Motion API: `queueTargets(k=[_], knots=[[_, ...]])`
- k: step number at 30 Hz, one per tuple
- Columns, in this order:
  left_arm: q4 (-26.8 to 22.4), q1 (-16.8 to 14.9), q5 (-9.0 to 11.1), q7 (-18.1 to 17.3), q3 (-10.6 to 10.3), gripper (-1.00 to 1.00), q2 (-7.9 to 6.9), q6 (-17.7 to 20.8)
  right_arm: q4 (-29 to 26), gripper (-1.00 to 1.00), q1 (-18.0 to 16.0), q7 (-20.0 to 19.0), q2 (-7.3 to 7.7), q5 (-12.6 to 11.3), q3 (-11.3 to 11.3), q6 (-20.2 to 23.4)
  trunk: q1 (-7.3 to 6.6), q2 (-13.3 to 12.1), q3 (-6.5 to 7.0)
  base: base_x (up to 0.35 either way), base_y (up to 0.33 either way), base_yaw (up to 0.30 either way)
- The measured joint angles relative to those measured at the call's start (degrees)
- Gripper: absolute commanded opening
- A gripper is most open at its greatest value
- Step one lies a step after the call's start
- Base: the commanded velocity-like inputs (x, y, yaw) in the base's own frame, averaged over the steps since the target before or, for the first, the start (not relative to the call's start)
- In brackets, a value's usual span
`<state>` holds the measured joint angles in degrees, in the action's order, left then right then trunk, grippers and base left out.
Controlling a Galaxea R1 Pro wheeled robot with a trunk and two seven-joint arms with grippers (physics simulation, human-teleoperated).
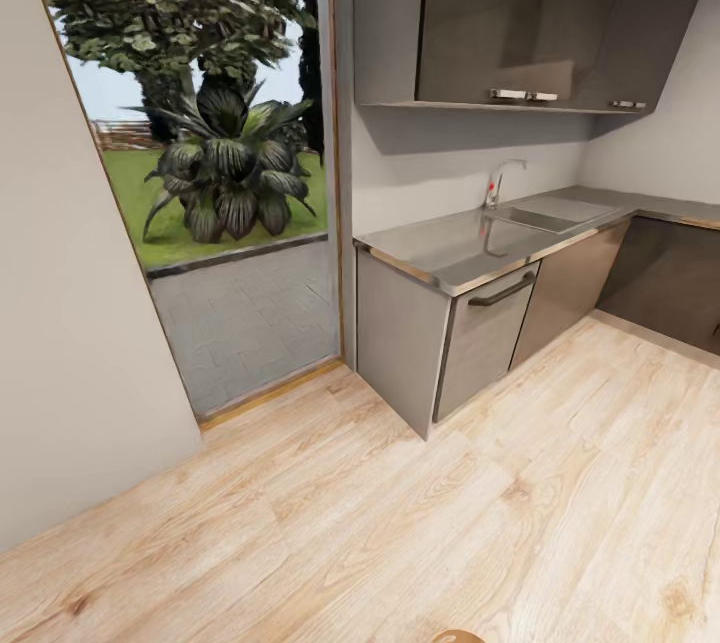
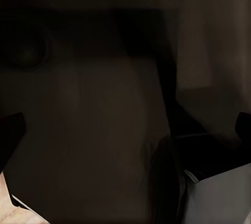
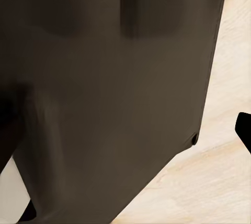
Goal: Put the three can of soda from the living room inside the tash can in the kitchen.
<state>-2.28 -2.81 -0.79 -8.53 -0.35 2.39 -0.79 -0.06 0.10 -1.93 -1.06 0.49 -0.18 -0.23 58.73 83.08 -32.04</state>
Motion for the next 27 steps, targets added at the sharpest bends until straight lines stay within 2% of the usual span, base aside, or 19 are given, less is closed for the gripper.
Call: queueTargets(k=[4,6,8,10,13,14,15,16,17,18,19,20,22,23,27], knots=[[0.0,0.0,0.0,0.0,0.0,1.00,0.05,0.0,-2.6,1.00,-0.2,-1.4,0.29,-0.1,-0.1,-0.2,0.00,0.0,0.00,0.001,-0.002,0.000],[0.0,0.0,0.0,0.0,0.0,1.00,0.02,0.0,-6.1,1.00,-0.7,-2.6,0.43,-0.3,-0.2,0.3,0.00,0.0,0.00,0.000,0.000,0.000],[0.0,0.0,0.0,0.0,0.0,1.00,0.03,0.0,-12.0,1.00,-1.6,-3.2,1.05,-0.4,-0.4,3.3,0.00,0.0,0.01,0.000,0.000,0.000],[-0.1,0.0,0.0,-0.1,0.0,1.00,0.04,0.0,-17.4,1.00,-1.9,-3.4,1.69,-0.5,-0.4,8.0,0.00,0.0,0.01,0.000,0.000,0.000],[-1.2,-0.1,0.1,-0.1,0.0,1.00,0.16,0.2,-28.3,1.00,-2.1,-3.7,2.33,-0.5,-0.5,18.2,0.00,0.0,0.01,0.000,0.000,0.000],[-1.9,-0.2,0.1,-0.2,0.0,1.00,0.25,0.3,-32.4,1.00,-2.1,-3.7,2.47,-0.5,-0.5,21.7,0.00,0.0,0.01,0.000,0.000,0.000],[-3.8,-0.3,0.1,-0.2,0.0,1.00,0.39,0.7,-39.6,1.00,-2.1,-3.8,2.62,-0.5,-0.5,28.3,0.00,0.0,0.01,0.000,0.000,0.000],[-4.9,-0.4,0.1,-0.2,0.0,1.00,0.46,1.0,-44.9,1.00,-2.2,-3.8,2.66,-0.5,-0.5,31.5,0.00,0.0,0.01,0.000,0.000,0.000],[-7.5,-0.7,0.1,-0.2,0.0,1.00,0.59,2.6,-52.0,1.00,-2.2,-3.8,2.67,-0.5,-0.5,36.8,0.00,0.0,0.01,0.000,0.000,0.000],[-9.0,-0.9,0.1,-0.2,0.0,1.00,0.66,3.8,-55.9,1.00,-2.3,-3.8,2.67,-0.5,-0.5,39.3,0.00,0.0,0.01,0.000,0.000,0.000],[-12.5,-1.3,0.1,-0.3,0.0,1.00,0.81,6.9,-61.3,1.00,-2.5,-3.8,2.68,-0.5,-0.6,43.8,0.00,0.0,0.02,0.000,0.000,0.000],[-14.7,-1.5,0.1,-0.3,-0.1,1.00,0.87,8.8,-64.1,1.00,-2.7,-3.8,2.67,-0.4,-0.6,46.0,0.00,0.0,0.01,0.000,0.000,0.000],[-19.9,-1.9,0.1,-0.3,-0.1,1.00,0.99,13.1,-68.1,1.00,-3.4,-3.7,2.64,-0.4,-0.5,49.8,0.00,0.0,0.01,0.000,0.000,0.000],[-25.9,-2.1,0.1,-0.4,-0.1,1.00,1.07,18.2,-70.8,1.00,-4.3,-3.7,2.55,-0.4,-0.5,52.8,0.00,0.0,0.01,0.000,0.000,0.000],[-40.6,-2.3,0.2,-0.4,-0.1,1.00,1.21,29.4,-73.8,1.00,-6.2,-3.6,2.45,-0.4,-0.5,56.1,0.00,0.0,0.01,0.000,0.000,0.000]])
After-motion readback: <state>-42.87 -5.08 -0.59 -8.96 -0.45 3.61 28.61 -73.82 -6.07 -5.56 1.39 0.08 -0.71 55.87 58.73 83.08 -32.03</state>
